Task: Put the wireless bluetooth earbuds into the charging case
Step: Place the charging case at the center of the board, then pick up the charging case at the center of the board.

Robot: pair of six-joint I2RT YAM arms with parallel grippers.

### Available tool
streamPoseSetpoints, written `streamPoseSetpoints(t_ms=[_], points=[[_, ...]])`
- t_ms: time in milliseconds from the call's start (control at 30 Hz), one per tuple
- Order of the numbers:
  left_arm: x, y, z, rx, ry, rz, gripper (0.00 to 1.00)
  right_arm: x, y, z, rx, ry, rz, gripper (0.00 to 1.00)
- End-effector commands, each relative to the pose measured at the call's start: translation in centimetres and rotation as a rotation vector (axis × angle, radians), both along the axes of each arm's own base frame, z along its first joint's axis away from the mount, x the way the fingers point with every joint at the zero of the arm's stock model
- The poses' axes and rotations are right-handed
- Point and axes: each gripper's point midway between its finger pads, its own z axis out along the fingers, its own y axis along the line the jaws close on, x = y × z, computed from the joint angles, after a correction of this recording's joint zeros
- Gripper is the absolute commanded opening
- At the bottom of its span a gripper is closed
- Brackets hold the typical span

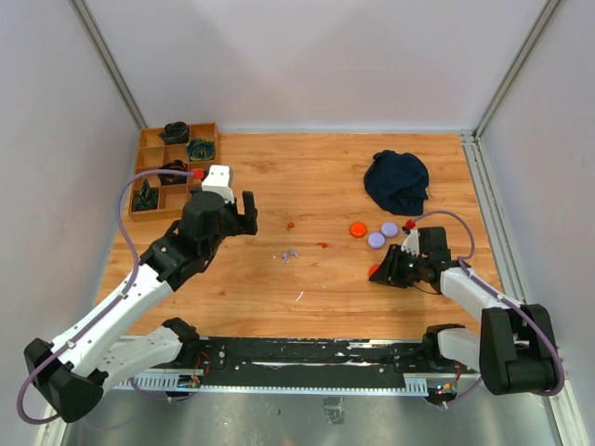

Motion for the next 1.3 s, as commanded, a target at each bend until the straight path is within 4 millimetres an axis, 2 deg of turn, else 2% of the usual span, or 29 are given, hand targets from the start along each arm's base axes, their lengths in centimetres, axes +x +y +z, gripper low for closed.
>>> streamPoseSetpoints(t_ms=[0,167,333,500,700,933,1133,1267], points=[[0.2,1.3,-0.5,0.025,0.003,0.047,0.90,-1.4,-2.7,-1.9,-0.126,0.068,-0.084,0.38],[0.3,1.8,-0.4,0.008,0.001,0.054,0.90,-1.0,-4.2,-0.4,-0.213,0.004,-0.105,0.53],[0.6,2.3,-0.4,-0.020,0.006,0.062,0.90,-0.1,-4.5,1.9,-0.253,-0.061,-0.078,0.61],[0.6,2.7,-0.2,-0.038,0.003,0.066,0.90,2.6,-3.5,5.2,-0.359,-0.229,0.038,0.73],[0.7,2.9,-0.3,-0.050,0.008,0.065,0.90,6.1,-1.2,7.6,-0.458,-0.347,0.212,0.84],[0.8,3.2,-0.6,-0.053,0.015,0.072,0.90,10.3,2.2,8.2,-0.470,-0.420,0.345,0.90],[0.9,3.2,-0.9,-0.057,0.025,0.069,0.90,13.2,3.7,7.3,-0.505,-0.434,0.427,0.90],[1.0,3.2,-0.9,-0.062,0.028,0.067,0.90,14.4,3.9,5.9,-0.530,-0.422,0.449,0.86]])
